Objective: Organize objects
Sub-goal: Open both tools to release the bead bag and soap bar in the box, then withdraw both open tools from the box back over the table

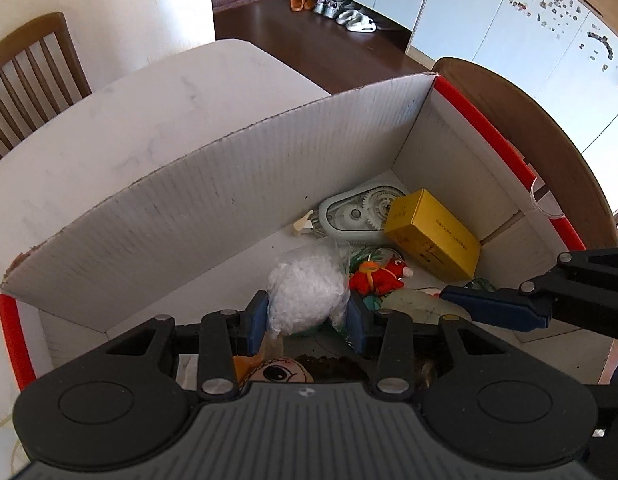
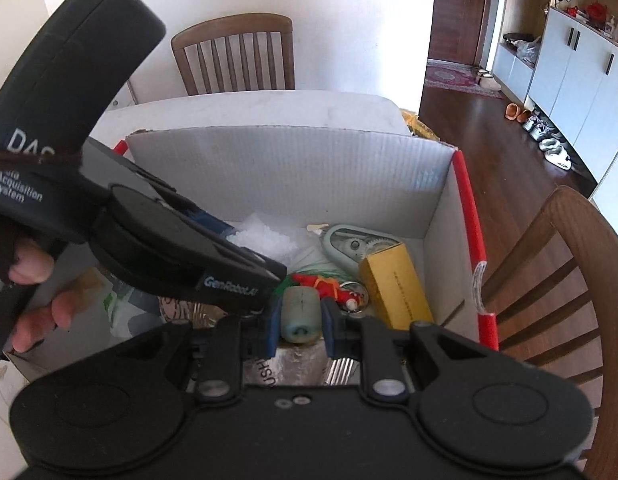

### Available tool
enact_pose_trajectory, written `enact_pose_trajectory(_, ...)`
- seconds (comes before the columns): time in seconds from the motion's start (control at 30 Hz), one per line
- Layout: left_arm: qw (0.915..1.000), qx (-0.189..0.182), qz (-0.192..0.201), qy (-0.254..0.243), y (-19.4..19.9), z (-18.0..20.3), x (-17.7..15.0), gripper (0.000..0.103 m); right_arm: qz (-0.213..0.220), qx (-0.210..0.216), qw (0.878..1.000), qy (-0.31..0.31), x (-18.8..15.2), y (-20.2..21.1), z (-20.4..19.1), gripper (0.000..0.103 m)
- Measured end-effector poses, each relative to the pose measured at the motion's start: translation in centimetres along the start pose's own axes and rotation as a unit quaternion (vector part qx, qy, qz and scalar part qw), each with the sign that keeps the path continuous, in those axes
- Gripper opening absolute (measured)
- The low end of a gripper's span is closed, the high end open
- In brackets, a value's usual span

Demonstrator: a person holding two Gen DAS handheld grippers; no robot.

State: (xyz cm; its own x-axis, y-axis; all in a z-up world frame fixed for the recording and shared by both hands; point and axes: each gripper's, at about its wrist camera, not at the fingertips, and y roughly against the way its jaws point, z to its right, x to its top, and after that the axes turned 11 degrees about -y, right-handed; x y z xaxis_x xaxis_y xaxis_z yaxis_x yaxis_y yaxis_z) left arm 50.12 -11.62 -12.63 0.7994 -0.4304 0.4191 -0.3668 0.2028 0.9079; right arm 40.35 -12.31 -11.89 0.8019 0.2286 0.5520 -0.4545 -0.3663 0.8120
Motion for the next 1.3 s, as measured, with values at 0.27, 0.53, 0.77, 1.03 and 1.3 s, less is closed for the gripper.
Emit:
enact_pose_trajectory(0.27, 0.9997, 0.013, 0.015, 0.013, 1.3, -0.2, -0.9, 0.051, -0.005, 0.016, 1.0, -0.013, 0.1, 0.5, 0.8, 0.027)
enact_pose_trajectory(0.53, 0.9973, 0.035, 0.059, 0.027, 4.8, -0.1, -1.9, 0.06, 0.004, 0.027, 0.999, -0.019, -0.2, 2.2, 1.1, 0.032)
enact_pose_trajectory(0.77, 0.9925, 0.051, 0.106, 0.035, 8.3, 0.6, -4.2, 0.061, 0.015, 0.042, 0.999, -0.028, -0.5, 4.5, 0.8, 0.039)
enact_pose_trajectory(1.03, 0.9841, 0.08, 0.156, 0.029, 13.1, 1.3, -7.6, 0.063, 0.04, 0.052, 0.998, -0.025, -1.3, 7.7, -0.4, 0.043)
enact_pose_trajectory(1.3, 0.9755, 0.08, 0.198, 0.051, 17.6, 1.0, -11.1, 0.073, 0.072, 0.051, 0.996, -0.025, -2.1, 10.4, -2.4, 0.049)
